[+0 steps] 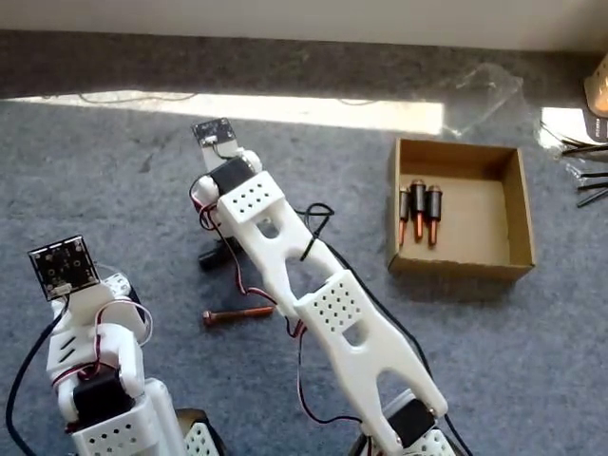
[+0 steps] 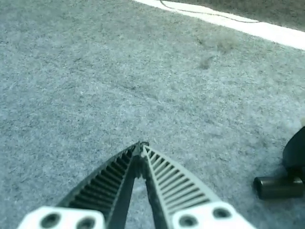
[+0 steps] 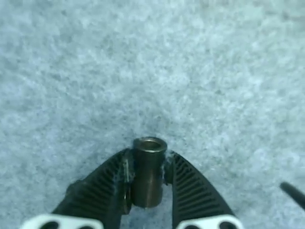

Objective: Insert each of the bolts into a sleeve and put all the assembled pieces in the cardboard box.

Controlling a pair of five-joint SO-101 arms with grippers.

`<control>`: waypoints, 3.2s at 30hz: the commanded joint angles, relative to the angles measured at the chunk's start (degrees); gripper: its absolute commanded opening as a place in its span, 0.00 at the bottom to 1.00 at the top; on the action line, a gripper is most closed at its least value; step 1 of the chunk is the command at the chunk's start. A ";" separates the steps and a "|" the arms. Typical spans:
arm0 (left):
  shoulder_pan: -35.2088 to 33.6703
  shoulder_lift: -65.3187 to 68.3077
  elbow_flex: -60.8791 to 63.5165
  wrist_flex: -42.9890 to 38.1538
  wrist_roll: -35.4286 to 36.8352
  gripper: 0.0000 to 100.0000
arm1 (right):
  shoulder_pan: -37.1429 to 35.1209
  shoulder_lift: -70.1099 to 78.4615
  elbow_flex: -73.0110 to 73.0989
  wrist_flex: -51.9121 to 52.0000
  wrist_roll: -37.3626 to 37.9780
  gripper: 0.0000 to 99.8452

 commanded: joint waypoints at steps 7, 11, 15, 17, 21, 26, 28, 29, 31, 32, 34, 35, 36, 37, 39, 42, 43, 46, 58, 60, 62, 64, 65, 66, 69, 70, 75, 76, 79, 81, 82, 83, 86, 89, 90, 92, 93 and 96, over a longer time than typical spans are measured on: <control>-0.40 -0.57 -0.13 -1.32 0.09 0.02 | 7.87 -7.08 -5.85 8.40 9.05 0.02; 1.01 -0.57 -0.13 -1.23 0.09 0.02 | 11.47 -8.57 -5.41 8.40 12.48 0.02; 1.10 -0.57 0.22 -1.32 0.00 0.02 | 14.02 -8.84 -5.41 8.40 16.35 0.02; 1.10 -0.57 0.31 -1.32 0.00 0.02 | 15.34 -8.57 -5.32 8.48 18.81 0.02; 1.10 -0.57 0.40 -1.32 0.00 0.02 | 17.98 -9.10 -1.19 8.48 21.27 0.02; 1.10 -0.57 0.40 -1.32 0.00 0.02 | 18.42 -13.85 8.48 8.48 24.97 0.02; 1.10 -0.57 0.48 -1.32 0.00 0.02 | 18.59 -16.04 12.09 8.40 24.97 0.02; 1.10 -0.57 0.48 -1.32 0.00 0.02 | 18.95 -17.10 13.67 8.40 25.05 0.02; 1.10 -0.57 0.48 -1.32 0.00 0.02 | 19.38 -18.59 16.48 8.40 26.73 0.02; 1.10 -0.57 0.48 -1.32 0.00 0.02 | 20.00 -18.95 18.07 8.40 28.66 0.02; 1.10 -0.57 0.48 -1.32 0.00 0.02 | 20.97 -18.77 20.79 8.31 32.44 0.02; 1.10 -0.57 0.48 -1.32 0.00 0.02 | 21.49 -18.24 22.11 8.04 34.02 0.02; 1.10 -0.57 0.48 -1.32 0.00 0.02 | 22.02 -17.45 23.08 7.52 35.08 0.02; 1.10 -0.57 0.48 -1.32 0.00 0.02 | 22.73 -16.48 23.78 7.43 35.87 0.02; 1.10 -0.57 0.48 -1.32 0.00 0.02 | 24.13 -13.85 24.40 7.43 36.92 0.02; 1.10 -0.57 0.48 -1.32 0.00 0.02 | 26.07 -10.51 24.22 7.69 37.89 0.02; 1.10 -0.57 0.48 -1.32 0.00 0.02 | 26.51 -9.80 24.13 7.52 37.89 0.02; 1.10 -0.57 0.48 -1.32 0.00 0.02 | 26.77 -9.19 24.13 7.52 37.89 0.02; 1.10 -0.57 0.57 -1.32 0.00 0.02 | 26.33 -9.10 24.22 7.69 37.89 0.02; 1.10 -0.57 0.57 -1.32 0.00 0.02 | 26.33 -9.63 24.13 7.78 37.80 0.00; 1.10 -0.57 0.57 -1.32 0.00 0.02 | 26.68 -11.03 23.08 8.04 37.54 0.00; 1.10 -0.57 0.57 -1.32 0.00 0.02 | 26.77 -13.93 21.49 8.40 37.54 0.00; 1.10 -0.57 0.57 -1.32 0.00 0.02 | 26.77 -15.60 21.05 8.40 37.54 0.00; 1.10 -0.57 0.57 -1.32 0.00 0.02 | 26.77 -17.54 20.79 8.40 37.54 0.00; 1.10 -0.57 0.57 -1.32 0.00 0.02 | 26.59 -22.99 21.05 8.40 37.54 0.00; 1.10 -0.57 0.57 -1.32 0.00 0.02 | 26.68 -24.66 21.05 8.40 37.54 0.00; 1.10 -0.57 0.57 -1.32 0.00 0.02 | 26.77 -29.85 23.34 8.40 37.63 0.00; 1.10 -0.57 0.57 -1.32 0.00 0.02 | 26.68 -30.29 24.75 8.40 37.71 0.00; 1.10 -0.57 0.57 -1.32 0.00 0.02 | 26.68 -31.60 27.65 8.31 37.63 0.00; 1.10 -0.57 0.57 -1.32 0.00 0.02 | 27.12 -33.01 28.18 8.31 37.54 0.00; 1.10 -0.57 0.57 -1.32 0.00 0.02 | 27.38 -34.33 28.35 8.40 37.54 0.00; 1.10 -0.57 0.57 -1.32 0.00 0.02 | 27.38 -36.09 28.44 8.40 37.54 0.00; 1.10 -0.57 1.19 -1.41 -0.09 0.02 | 27.65 -42.95 29.93 8.40 37.54 0.00; 1.19 -0.57 3.12 -4.92 -0.09 0.02 | 27.65 -51.82 34.42 8.40 37.54 0.00; 1.19 -0.57 4.00 -6.33 -0.09 0.02 | 27.65 -54.99 36.26 8.40 37.54 0.00; 1.19 -0.57 4.97 -8.97 -0.09 0.02 | 27.65 -61.23 40.13 8.31 37.45 0.00; 1.19 -0.57 5.23 -9.67 -0.09 0.02 | 27.65 -64.31 41.98 8.13 37.45 0.00; 1.19 -0.57 5.05 -9.58 -0.09 0.02 | 27.65 -73.27 47.16 7.87 37.45 0.00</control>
